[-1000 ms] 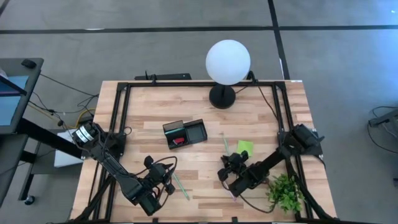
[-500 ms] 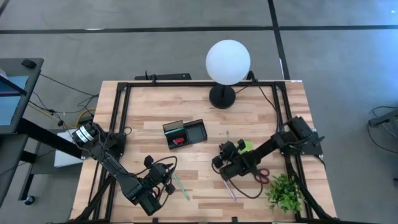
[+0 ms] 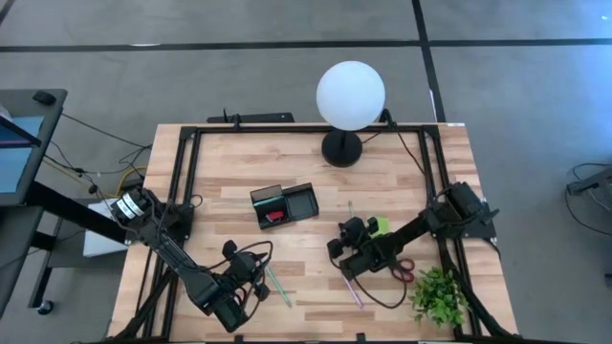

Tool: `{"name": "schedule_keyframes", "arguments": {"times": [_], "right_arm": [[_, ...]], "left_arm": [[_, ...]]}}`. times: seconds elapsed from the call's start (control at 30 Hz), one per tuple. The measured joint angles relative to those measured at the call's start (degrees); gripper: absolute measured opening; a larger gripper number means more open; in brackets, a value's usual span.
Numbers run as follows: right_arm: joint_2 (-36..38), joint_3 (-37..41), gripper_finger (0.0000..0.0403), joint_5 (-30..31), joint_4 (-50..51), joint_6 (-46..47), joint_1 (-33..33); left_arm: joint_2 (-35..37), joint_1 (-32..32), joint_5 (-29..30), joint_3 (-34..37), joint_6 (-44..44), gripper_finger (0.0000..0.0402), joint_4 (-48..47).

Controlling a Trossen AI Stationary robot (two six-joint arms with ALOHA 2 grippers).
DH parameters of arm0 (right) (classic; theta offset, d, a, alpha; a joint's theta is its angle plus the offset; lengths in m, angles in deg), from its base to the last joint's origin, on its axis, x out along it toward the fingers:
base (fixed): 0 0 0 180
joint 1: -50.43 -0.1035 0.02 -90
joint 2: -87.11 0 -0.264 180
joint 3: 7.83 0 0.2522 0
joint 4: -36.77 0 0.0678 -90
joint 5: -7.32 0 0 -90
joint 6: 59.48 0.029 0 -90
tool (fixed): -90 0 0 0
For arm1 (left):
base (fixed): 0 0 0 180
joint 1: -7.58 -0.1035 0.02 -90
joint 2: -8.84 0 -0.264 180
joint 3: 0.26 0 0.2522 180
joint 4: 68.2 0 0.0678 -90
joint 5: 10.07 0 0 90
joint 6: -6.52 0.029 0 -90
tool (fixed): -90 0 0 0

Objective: Pick and place office supplies into organizer
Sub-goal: Put the right blue pencil into the black desk organizer

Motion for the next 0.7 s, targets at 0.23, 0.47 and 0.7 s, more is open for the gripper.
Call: {"name": "schedule_keyframes", "arguments": {"times": [0.23, 0.47, 0.7], "right_arm": [[0.00, 0.20, 0.0001, 0.32, -2.81, -0.51, -0.48], [-0.20, 0.11, 0.0000, 2.54, -10.59, -6.38, -2.05], [0.48, 0.04, 0.0000, 3.68, -21.01, -21.34, 0.20]], "left_arm": [[0.00, -0.02, 0.04, 0.00, 0.24, 0.0065, 1.02], [0.00, -0.03, 0.06, 0.00, 0.18, 0.0065, 1.07], [0.00, -0.15, 0.07, 0.00, 0.01, 0.0065, 1.07]]}}
